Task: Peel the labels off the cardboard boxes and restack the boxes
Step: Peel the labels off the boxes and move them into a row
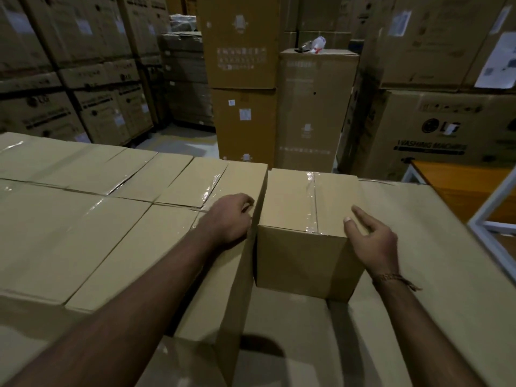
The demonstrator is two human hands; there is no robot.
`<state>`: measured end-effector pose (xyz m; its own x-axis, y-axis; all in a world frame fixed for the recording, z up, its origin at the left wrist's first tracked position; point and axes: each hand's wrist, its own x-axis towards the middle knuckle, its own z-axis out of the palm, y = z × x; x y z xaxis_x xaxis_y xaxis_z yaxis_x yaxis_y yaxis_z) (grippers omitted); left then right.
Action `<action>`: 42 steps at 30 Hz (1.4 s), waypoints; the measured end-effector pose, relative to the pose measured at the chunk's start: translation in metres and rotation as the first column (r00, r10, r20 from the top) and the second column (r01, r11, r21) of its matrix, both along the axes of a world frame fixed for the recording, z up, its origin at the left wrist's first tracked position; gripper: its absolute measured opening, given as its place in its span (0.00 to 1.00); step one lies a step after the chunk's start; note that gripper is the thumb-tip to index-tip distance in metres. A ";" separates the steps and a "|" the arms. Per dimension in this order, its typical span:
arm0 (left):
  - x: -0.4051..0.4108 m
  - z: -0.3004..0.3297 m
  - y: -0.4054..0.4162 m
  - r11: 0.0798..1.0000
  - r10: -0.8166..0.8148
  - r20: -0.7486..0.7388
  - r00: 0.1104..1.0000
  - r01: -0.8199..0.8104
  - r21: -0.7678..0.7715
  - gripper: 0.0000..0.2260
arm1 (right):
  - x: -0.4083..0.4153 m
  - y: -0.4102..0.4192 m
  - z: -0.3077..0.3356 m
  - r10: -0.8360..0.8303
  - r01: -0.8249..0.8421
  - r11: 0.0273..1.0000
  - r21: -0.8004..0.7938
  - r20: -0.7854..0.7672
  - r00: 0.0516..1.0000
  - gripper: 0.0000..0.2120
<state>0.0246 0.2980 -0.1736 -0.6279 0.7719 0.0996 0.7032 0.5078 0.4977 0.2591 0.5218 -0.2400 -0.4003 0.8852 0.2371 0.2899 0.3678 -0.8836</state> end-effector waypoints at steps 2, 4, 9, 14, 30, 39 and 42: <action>0.002 0.005 0.001 0.989 -0.078 -0.045 0.996 0.072 -0.126 0.27 | -0.005 -0.001 0.000 0.003 -0.003 1.000 -0.002 -0.003 1.000 0.24; 0.002 0.012 0.004 0.954 -0.144 -0.080 0.986 0.116 -0.276 0.32 | -0.009 -0.001 0.001 -0.002 0.001 1.000 -0.005 -0.010 1.000 0.24; -0.001 0.013 0.006 0.936 -0.157 -0.147 0.977 0.099 -0.337 0.37 | -0.017 -0.003 0.003 -0.017 0.017 1.000 0.001 -0.004 1.000 0.25; -0.002 0.008 0.009 0.965 -0.097 -0.203 0.974 0.042 -0.260 0.33 | -0.022 0.000 0.002 -0.012 0.012 1.000 0.003 0.006 1.000 0.25; -0.006 0.007 0.017 0.967 -0.045 -0.179 0.983 -0.003 -0.256 0.31 | -0.020 0.005 0.016 0.077 -0.078 0.997 0.007 0.111 0.991 0.26; -0.007 0.001 0.017 0.977 -0.016 -0.165 0.986 -0.020 -0.211 0.31 | -0.018 0.006 0.021 0.108 -0.107 0.994 -0.013 0.148 0.983 0.27; -0.006 0.000 0.017 0.976 -0.019 -0.171 0.985 -0.019 -0.216 0.31 | -0.016 0.008 0.024 0.125 -0.126 0.992 -0.004 0.178 0.976 0.26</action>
<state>0.0181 0.3150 -0.1739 -0.6160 0.7869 0.0363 0.7682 0.5899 0.2486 0.2429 0.5297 -0.2158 -0.5444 0.8238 0.1583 0.3931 0.4172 -0.8194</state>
